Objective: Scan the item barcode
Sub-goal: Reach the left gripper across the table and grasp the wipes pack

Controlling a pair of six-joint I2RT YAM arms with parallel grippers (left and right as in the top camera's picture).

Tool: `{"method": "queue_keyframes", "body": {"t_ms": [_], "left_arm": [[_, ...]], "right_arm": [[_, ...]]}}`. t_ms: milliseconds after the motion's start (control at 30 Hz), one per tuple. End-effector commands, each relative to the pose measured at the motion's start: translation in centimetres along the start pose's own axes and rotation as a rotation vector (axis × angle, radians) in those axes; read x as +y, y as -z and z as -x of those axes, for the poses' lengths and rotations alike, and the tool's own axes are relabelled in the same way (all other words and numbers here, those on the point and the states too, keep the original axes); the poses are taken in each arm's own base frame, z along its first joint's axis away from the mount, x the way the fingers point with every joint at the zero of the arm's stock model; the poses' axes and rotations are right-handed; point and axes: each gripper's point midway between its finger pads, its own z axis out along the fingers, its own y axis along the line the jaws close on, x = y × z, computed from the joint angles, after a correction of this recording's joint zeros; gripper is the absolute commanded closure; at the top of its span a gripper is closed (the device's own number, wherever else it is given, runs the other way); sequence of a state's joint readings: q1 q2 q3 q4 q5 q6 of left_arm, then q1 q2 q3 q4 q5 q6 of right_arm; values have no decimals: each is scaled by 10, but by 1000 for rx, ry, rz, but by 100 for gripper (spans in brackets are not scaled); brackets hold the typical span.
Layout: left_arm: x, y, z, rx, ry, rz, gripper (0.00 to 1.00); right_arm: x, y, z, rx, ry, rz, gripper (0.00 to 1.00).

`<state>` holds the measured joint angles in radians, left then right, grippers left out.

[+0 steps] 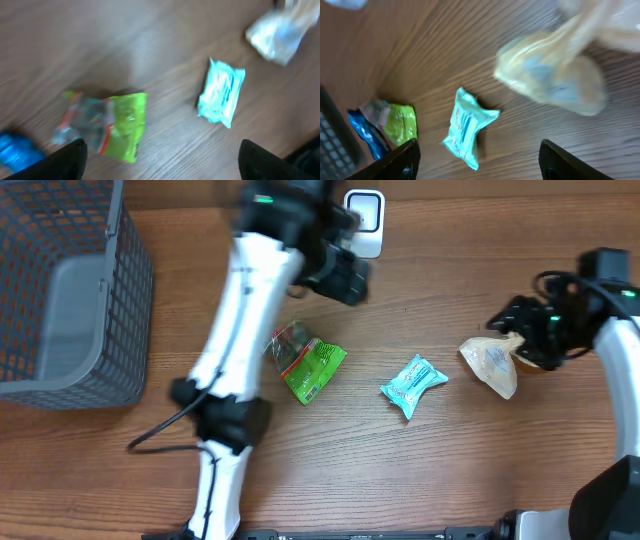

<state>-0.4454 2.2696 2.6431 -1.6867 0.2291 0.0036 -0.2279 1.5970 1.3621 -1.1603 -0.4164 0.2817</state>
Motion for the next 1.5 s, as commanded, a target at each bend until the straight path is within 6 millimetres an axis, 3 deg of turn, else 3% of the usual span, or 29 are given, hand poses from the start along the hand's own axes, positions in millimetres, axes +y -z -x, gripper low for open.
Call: {"method": "queue_keyframes", "body": {"t_ms": [0,100,333,633,733,1067,1467], "left_arm": [[-30,-50,-9,117,-154,7,13],[-49,-81,-18,188,-226,61,13],[-95,-129,-43,297,-345,74,14],[-110,-176,-65,398,-453,127,20],[-115,-181,-66,394,-456,127,27],[-134,-191,-50,290,-379,133,28],[-131,-195,-48,265,-339,235,32]], "right_arm": [[-9,11,8,-22,30,57,23],[-24,19,17,-50,0,51,23],[-38,25,22,-71,0,44,23],[-38,25,23,-73,8,43,23],[-38,25,22,-72,26,43,22],[-40,25,21,-67,29,31,23],[-41,25,21,-68,29,26,23]]}}
